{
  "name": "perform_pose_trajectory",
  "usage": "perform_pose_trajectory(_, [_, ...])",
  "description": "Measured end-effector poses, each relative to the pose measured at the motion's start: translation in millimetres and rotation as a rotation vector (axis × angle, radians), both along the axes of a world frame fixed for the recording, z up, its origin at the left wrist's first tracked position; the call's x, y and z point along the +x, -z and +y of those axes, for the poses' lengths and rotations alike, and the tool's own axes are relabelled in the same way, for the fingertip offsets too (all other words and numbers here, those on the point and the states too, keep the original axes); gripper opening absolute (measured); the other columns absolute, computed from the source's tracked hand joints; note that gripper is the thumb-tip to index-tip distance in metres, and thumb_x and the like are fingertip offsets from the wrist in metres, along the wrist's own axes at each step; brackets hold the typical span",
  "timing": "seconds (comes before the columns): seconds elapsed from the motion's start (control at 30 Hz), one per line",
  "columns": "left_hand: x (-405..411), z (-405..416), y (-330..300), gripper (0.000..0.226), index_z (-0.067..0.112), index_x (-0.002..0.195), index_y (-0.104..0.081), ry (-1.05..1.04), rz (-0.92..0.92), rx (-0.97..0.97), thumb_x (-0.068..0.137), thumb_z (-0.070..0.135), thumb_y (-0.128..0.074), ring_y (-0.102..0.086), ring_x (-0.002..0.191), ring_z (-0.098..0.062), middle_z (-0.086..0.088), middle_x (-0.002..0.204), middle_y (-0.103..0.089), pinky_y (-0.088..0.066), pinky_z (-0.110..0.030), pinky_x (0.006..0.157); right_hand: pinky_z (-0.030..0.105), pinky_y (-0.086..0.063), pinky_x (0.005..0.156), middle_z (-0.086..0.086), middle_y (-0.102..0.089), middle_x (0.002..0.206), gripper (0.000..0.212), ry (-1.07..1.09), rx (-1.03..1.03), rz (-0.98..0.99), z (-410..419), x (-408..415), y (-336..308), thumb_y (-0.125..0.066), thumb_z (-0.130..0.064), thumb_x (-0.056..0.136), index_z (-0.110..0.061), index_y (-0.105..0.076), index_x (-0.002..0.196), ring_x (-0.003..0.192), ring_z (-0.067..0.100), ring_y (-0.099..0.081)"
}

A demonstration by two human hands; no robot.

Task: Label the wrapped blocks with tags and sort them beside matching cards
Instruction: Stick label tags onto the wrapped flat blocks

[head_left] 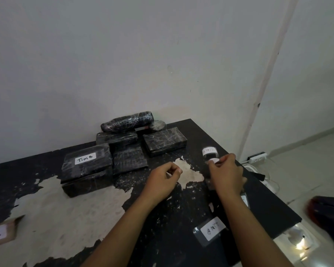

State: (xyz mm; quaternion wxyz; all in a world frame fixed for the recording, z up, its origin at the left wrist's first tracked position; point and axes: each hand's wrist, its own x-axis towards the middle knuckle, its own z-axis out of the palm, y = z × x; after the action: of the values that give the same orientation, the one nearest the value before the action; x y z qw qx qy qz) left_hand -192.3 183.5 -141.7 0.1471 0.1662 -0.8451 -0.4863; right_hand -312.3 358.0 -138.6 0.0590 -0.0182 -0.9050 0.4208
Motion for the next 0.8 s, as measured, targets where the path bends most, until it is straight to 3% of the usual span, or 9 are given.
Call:
perform_pose_trajectory(0.13, [-1, -9, 2, 0.016, 0.035, 0.093, -0.074, -0.004, -0.004, 0.037, 0.105, 0.043, -0.066, -0.071, 0.085, -0.015, 0.009, 0.091, -0.075, -0.059, -0.037, 0.083, 0.057, -0.039, 0.105, 0.004, -0.07, 0.102, 0.031, 0.045, 0.03, 0.007, 0, -9, -1, -0.07, -0.045, 0.098, -0.024, -0.048, 0.108, 0.122, 0.038, -0.055])
perform_pose_trajectory(0.27, [-1, -16, 2, 0.017, 0.031, 0.097, -0.075, 0.006, -0.006, 0.061, 0.107, 0.041, -0.066, -0.073, 0.087, -0.015, 0.005, 0.092, -0.076, -0.06, -0.037, 0.085, 0.057, -0.037, 0.104, 0.009, -0.073, 0.112, 0.039, 0.058, 0.113, -0.032, 3, -14, 5, -0.071, -0.05, 0.096, -0.023, -0.048, 0.113, 0.126, 0.039, -0.054])
perform_pose_trajectory(0.5, [-4, -16, 6, 0.016, 0.035, 0.096, -0.074, 0.023, -0.01, 0.072, 0.105, 0.044, -0.065, -0.071, 0.091, -0.02, 0.008, 0.094, -0.075, -0.059, -0.043, 0.089, 0.058, -0.034, 0.109, 0.005, -0.068, 0.105, 0.031, 0.082, 0.012, -0.053, 2, -14, 7, -0.066, -0.041, 0.099, -0.024, -0.046, 0.115, 0.124, 0.037, -0.055])
perform_pose_trajectory(0.6, [-4, -15, 6, 0.016, 0.033, 0.097, -0.074, 0.032, -0.002, 0.069, 0.106, 0.042, -0.065, -0.07, 0.091, -0.021, 0.006, 0.095, -0.075, -0.059, -0.042, 0.087, 0.06, -0.034, 0.109, 0.009, -0.07, 0.113, 0.031, 0.099, 0.026, -0.041, 2, -14, 6, -0.066, -0.04, 0.097, -0.023, -0.046, 0.114, 0.127, 0.039, -0.054])
perform_pose_trajectory(0.73, [0, -19, 5, 0.016, 0.03, 0.099, -0.075, 0.034, 0.002, 0.054, 0.107, 0.041, -0.065, -0.063, 0.076, -0.002, 0.009, 0.089, -0.073, -0.054, -0.029, 0.075, 0.06, -0.032, 0.111, 0.007, -0.062, 0.108, 0.032, 0.108, 0.04, -0.039, -2, -13, 3, -0.066, -0.038, 0.098, -0.022, -0.045, 0.115, 0.131, 0.041, -0.051])
perform_pose_trajectory(0.8, [2, -25, 5, 0.016, 0.032, 0.098, -0.075, -0.001, 0.004, -0.008, 0.106, 0.042, -0.065, -0.06, 0.082, 0.001, 0.013, 0.087, -0.069, -0.047, -0.025, 0.074, 0.058, -0.032, 0.111, 0.008, -0.058, 0.106, 0.029, 0.109, 0.029, -0.015, -4, -13, 2, -0.066, -0.031, 0.099, -0.022, -0.045, 0.116, 0.128, 0.041, -0.053])
